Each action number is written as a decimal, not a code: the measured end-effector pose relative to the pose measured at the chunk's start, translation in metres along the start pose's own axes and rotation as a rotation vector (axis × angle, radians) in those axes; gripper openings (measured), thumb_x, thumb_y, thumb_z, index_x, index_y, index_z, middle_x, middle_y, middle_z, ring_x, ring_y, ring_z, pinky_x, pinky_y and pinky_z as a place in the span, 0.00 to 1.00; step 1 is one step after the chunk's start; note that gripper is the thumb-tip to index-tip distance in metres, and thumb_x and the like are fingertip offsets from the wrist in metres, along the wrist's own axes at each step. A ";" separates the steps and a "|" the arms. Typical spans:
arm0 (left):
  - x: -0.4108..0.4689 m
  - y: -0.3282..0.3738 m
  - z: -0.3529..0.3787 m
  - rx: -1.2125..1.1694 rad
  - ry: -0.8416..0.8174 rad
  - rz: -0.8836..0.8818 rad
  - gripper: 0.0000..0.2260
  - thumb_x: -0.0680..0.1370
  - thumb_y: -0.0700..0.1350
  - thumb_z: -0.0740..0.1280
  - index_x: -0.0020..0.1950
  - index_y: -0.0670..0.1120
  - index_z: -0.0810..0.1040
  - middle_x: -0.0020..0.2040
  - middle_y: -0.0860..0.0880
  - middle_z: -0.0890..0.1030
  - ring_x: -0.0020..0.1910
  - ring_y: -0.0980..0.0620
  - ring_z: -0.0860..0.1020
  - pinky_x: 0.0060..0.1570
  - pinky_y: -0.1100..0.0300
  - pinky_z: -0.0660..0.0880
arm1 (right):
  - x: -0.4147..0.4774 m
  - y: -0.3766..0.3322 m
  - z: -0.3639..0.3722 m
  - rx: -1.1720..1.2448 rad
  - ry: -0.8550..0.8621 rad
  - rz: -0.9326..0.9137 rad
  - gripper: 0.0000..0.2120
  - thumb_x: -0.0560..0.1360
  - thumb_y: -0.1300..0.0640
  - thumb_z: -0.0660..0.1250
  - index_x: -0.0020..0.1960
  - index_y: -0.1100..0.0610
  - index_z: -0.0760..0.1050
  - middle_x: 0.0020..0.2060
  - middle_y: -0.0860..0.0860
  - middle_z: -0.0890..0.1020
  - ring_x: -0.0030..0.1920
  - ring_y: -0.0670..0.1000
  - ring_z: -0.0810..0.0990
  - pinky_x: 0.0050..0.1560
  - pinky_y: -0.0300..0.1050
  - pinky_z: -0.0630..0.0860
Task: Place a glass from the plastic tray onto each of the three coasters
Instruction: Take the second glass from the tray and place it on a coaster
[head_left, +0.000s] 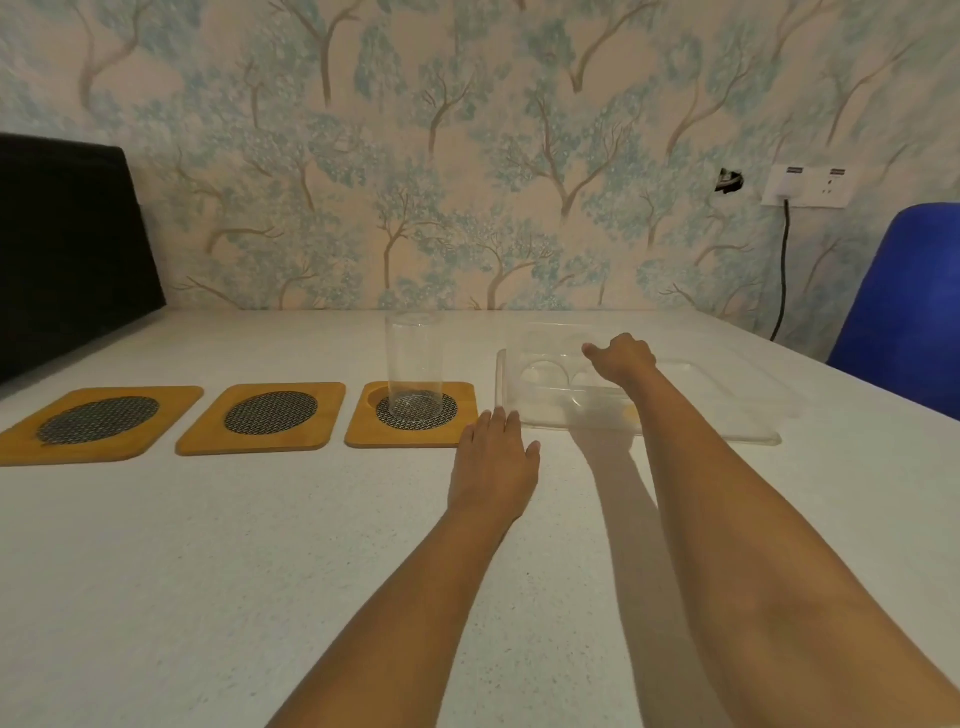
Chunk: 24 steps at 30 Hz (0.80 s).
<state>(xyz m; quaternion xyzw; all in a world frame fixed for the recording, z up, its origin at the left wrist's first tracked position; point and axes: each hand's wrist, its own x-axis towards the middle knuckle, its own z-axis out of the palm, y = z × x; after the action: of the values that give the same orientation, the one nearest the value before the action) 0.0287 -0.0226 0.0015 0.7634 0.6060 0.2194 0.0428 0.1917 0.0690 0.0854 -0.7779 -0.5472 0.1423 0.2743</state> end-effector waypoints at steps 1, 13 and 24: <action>0.001 -0.001 0.001 -0.013 -0.011 -0.006 0.24 0.82 0.53 0.50 0.75 0.43 0.54 0.77 0.44 0.56 0.77 0.46 0.53 0.75 0.51 0.49 | 0.004 -0.002 0.001 0.002 -0.020 0.016 0.31 0.79 0.45 0.58 0.73 0.65 0.60 0.71 0.62 0.66 0.71 0.62 0.65 0.67 0.54 0.67; 0.001 -0.005 0.002 -0.029 -0.025 -0.018 0.25 0.82 0.53 0.50 0.75 0.43 0.56 0.77 0.43 0.57 0.76 0.46 0.54 0.76 0.52 0.49 | 0.027 -0.020 0.012 -0.097 -0.228 0.088 0.25 0.80 0.47 0.57 0.69 0.63 0.68 0.69 0.58 0.71 0.68 0.59 0.70 0.66 0.50 0.67; 0.000 -0.004 0.001 -0.029 -0.027 -0.013 0.25 0.82 0.53 0.50 0.75 0.42 0.57 0.77 0.43 0.58 0.76 0.46 0.54 0.76 0.51 0.49 | 0.025 -0.021 0.010 -0.124 -0.267 0.166 0.32 0.76 0.40 0.60 0.72 0.60 0.65 0.70 0.57 0.69 0.66 0.59 0.73 0.60 0.50 0.71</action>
<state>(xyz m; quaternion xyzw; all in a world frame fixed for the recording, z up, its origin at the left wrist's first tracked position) 0.0253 -0.0215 -0.0012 0.7616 0.6071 0.2178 0.0634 0.1792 0.0999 0.0916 -0.8099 -0.5206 0.2325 0.1380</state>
